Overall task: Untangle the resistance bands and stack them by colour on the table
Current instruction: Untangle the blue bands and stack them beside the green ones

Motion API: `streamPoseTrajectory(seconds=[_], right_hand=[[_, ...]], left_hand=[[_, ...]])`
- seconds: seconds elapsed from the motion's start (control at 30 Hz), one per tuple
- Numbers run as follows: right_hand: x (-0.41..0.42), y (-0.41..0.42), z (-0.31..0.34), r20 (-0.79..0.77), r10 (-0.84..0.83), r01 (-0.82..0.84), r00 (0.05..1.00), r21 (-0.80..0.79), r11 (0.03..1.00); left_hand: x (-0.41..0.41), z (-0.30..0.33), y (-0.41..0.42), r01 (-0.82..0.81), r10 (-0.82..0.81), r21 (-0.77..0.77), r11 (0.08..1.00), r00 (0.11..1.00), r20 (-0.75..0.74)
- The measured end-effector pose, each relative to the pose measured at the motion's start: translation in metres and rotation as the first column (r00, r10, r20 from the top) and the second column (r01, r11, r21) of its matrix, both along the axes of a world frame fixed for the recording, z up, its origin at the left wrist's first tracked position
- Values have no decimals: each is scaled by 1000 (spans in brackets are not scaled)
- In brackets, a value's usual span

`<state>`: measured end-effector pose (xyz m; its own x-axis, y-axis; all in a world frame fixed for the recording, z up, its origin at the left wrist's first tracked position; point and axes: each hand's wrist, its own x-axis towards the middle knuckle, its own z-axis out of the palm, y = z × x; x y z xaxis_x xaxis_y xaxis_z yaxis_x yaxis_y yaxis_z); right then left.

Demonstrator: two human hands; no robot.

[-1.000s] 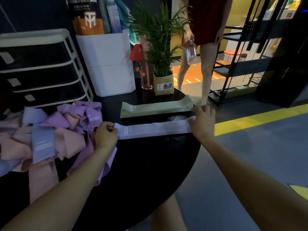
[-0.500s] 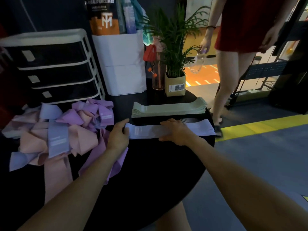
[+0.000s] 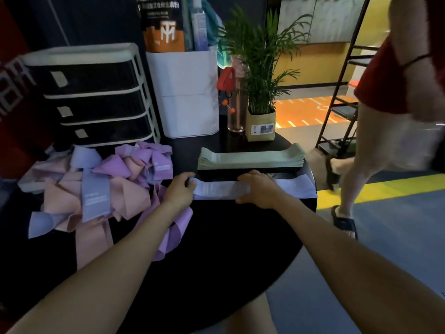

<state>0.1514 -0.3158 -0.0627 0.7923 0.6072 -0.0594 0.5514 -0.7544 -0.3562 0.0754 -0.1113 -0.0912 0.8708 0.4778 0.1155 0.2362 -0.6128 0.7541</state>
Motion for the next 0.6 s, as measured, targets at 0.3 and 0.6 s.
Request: streamPoseTrajectory(seconds=[0.3,0.6], right_hand=[[-20,65,27,138,115,-142,984,200,969],[-63,159,40,158,326,-360,932,287,888]], left_hand=[[-30,41,29,-43,31,75,996,987,159],[-109,40,113,-235,219,383,894,972,85]])
